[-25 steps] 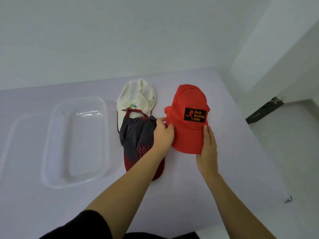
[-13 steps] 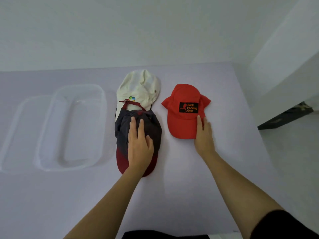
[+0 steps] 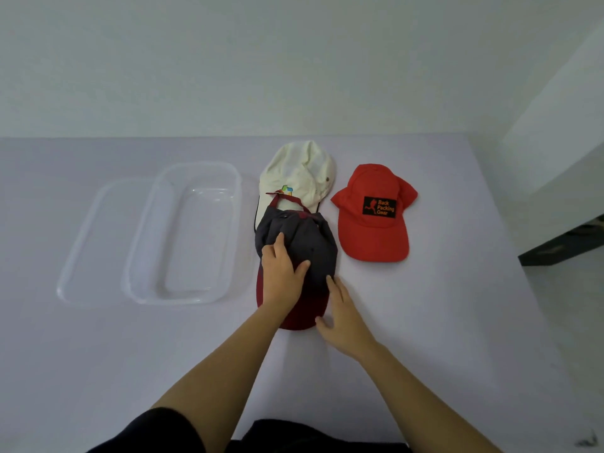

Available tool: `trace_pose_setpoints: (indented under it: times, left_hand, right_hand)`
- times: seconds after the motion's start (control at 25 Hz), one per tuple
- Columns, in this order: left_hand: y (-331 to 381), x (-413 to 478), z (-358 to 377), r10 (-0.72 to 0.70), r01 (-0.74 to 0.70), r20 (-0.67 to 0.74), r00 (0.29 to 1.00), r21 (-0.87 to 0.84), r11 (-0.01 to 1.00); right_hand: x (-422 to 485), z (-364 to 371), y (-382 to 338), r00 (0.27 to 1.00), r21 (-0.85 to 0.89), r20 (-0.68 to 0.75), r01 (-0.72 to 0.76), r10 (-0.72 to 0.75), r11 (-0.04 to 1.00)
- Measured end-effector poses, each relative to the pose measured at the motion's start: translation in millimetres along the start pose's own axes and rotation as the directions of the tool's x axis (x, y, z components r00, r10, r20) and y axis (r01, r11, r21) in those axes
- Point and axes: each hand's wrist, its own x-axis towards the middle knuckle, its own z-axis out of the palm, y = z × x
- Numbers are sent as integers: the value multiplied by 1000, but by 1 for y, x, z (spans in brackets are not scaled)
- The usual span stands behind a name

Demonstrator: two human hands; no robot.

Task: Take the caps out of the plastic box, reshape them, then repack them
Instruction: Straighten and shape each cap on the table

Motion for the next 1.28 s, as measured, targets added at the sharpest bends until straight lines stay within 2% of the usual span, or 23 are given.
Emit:
trace_pose_setpoints:
  times: [0.2, 0.28, 0.36, 0.48, 0.6, 0.68, 0.76, 0.84, 0.92, 1.0, 1.08, 1.16, 1.28]
  left_hand:
    - [-3, -41, 3, -22, 31, -63, 998, 135, 990]
    - [-12, -59, 6, 11, -4, -49, 999, 142, 990]
    - [-26, -64, 5, 106, -109, 34, 994, 125, 986]
    - [-52, -60, -5, 273, -301, 218, 937, 103, 948]
    - [-77, -71, -15, 380, -431, 286, 879, 137, 892]
    - [-92, -87, -12, 354, -448, 386, 852, 187, 874]
    - [-99, -96, -2, 253, -409, 459, 852, 280, 869]
    - [-97, -95, 5, 185, -348, 422, 888, 351, 869]
    - [-90, -93, 4, 233, -365, 339, 911, 405, 839]
    - [-89, -92, 3, 301, -436, 334, 893, 479, 762]
    - [-86, -96, 2, 342, -482, 347, 873, 516, 708]
    - [-81, -101, 2, 418, -535, 334, 844, 482, 694]
    - [-80, -104, 1, 462, -532, 265, 846, 427, 731]
  right_hand:
    - [-20, 17, -6, 993, 8, -93, -69, 70, 998]
    - [-33, 24, -3, 990, 1, -114, -87, 87, 996]
    - [-39, 26, -2, 991, 4, -98, -94, 93, 996]
    - [-37, 22, -3, 992, -6, -39, -118, 117, 993]
    - [-37, 20, -4, 991, 40, -30, -132, 133, 990]
    - [-39, 20, -2, 990, 75, -34, -134, 136, 988]
    - [-41, 19, -1, 990, 64, -20, -137, 138, 989]
    - [-41, 18, -3, 990, 10, 17, -138, 138, 990]
    - [-41, 17, -7, 990, -87, 36, -136, 139, 987]
    - [-42, 21, -11, 993, -213, -33, -118, 114, 970]
    - [-42, 27, -14, 983, -312, -172, -118, 67, 943]
    - [-40, 30, -17, 958, -349, -277, -175, 78, 921]
    - [-34, 28, -20, 912, -409, -404, -252, 74, 877]
